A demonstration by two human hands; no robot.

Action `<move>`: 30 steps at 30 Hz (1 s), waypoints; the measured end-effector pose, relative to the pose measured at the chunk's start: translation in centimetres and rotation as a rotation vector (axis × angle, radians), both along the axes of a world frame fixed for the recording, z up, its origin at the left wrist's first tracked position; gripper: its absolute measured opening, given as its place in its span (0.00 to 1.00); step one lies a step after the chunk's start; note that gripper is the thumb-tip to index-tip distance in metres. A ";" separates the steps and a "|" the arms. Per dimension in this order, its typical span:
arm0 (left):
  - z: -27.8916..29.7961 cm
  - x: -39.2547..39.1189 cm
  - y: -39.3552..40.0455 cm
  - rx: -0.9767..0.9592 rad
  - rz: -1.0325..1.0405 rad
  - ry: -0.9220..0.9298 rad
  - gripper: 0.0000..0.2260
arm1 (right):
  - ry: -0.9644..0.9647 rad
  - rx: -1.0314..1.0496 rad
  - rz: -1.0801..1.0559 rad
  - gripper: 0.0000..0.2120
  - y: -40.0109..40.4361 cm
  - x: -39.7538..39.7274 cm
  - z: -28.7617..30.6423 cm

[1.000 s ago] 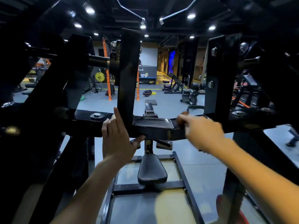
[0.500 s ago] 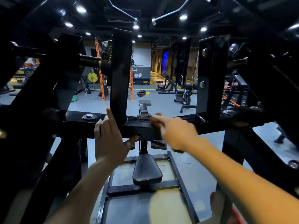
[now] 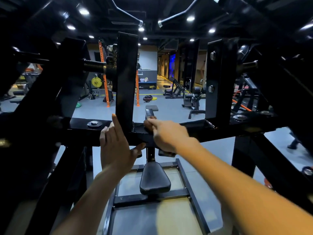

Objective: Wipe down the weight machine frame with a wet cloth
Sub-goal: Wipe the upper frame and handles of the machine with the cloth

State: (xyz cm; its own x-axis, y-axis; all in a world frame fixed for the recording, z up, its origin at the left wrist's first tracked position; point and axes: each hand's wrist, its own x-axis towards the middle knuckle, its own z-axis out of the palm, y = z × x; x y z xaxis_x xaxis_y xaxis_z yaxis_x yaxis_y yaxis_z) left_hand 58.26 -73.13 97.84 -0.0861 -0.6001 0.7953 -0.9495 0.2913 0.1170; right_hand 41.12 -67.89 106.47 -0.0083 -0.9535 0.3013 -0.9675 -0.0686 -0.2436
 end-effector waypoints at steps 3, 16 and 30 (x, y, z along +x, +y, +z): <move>-0.2 0.3 -0.2 0.003 0.020 -0.013 0.55 | 0.096 0.018 -0.242 0.21 2.2 -6.2 0.3; 0.2 -2.8 8.4 0.265 -0.528 0.145 0.36 | -1.255 0.210 -0.209 0.09 12.4 -10.3 -8.5; 0.3 -6.1 14.1 1.030 -0.846 0.255 0.13 | -2.349 0.283 -0.008 0.25 17.9 -9.0 -7.8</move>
